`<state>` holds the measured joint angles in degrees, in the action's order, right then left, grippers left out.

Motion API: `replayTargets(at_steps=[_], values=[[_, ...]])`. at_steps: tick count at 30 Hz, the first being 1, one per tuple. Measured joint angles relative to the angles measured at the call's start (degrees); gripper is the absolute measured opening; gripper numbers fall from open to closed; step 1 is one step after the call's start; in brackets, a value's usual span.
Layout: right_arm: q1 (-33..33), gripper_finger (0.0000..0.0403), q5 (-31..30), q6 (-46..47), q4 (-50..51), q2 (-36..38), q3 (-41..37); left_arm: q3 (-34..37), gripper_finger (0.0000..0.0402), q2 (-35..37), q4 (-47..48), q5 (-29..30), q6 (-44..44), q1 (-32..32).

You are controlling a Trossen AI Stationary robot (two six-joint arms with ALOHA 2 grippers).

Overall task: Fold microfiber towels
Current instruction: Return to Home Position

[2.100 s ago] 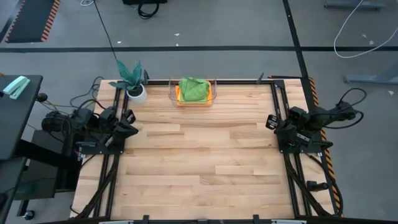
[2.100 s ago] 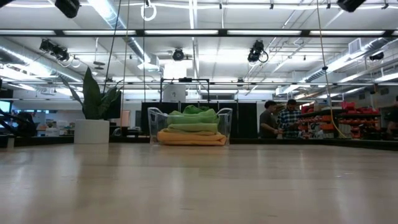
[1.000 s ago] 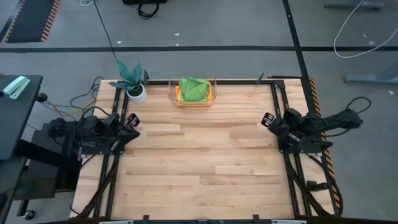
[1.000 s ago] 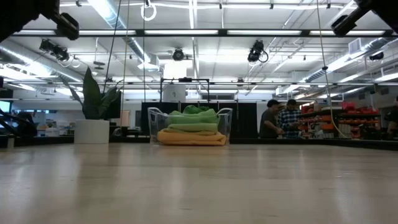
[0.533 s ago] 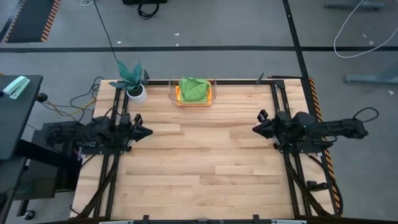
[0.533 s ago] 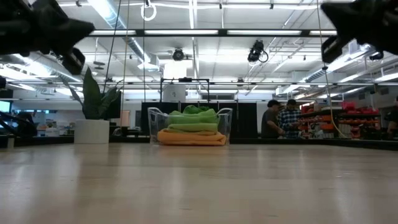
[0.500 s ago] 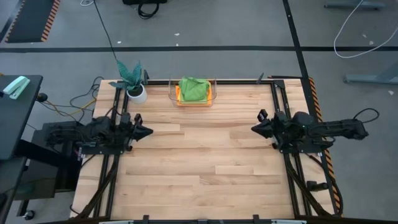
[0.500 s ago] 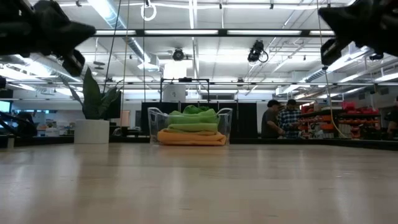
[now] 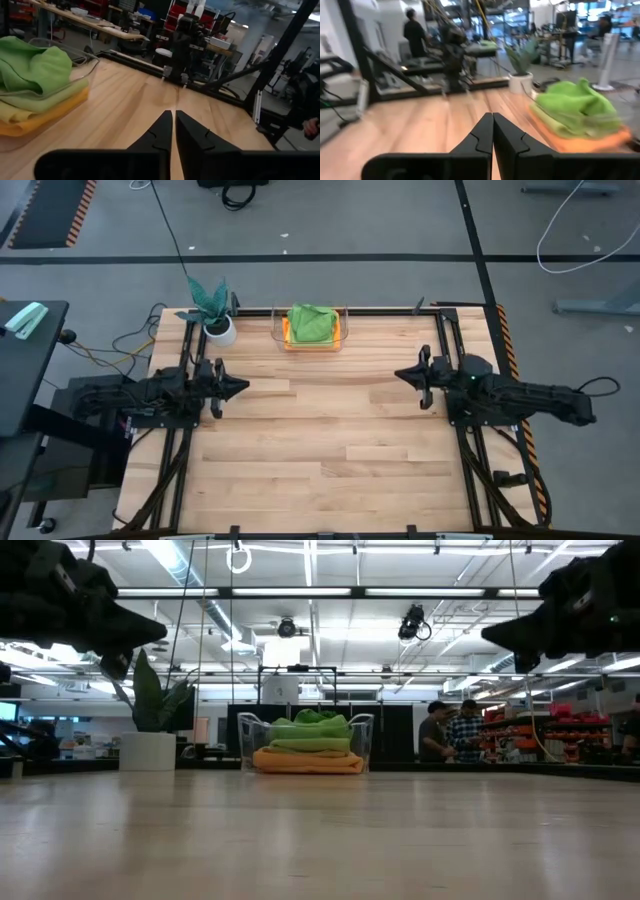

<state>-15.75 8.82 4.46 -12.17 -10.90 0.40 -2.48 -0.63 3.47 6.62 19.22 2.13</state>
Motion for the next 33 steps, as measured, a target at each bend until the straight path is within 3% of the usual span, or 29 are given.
replayTargets(at_steps=[8, 33], values=[[-3.3, 0.0016, 0.0, 0.9, 9.8, -0.1, 0.0, 0.0, 0.0028, 0.0, -0.1, 0.1, -0.4, 0.0], [-3.3, 0.0016, -0.2, 3.5, 9.5, -0.3, 0.3, 0.0, 0.0036, 0.0, -0.3, 0.2, -0.4, 0.0]])
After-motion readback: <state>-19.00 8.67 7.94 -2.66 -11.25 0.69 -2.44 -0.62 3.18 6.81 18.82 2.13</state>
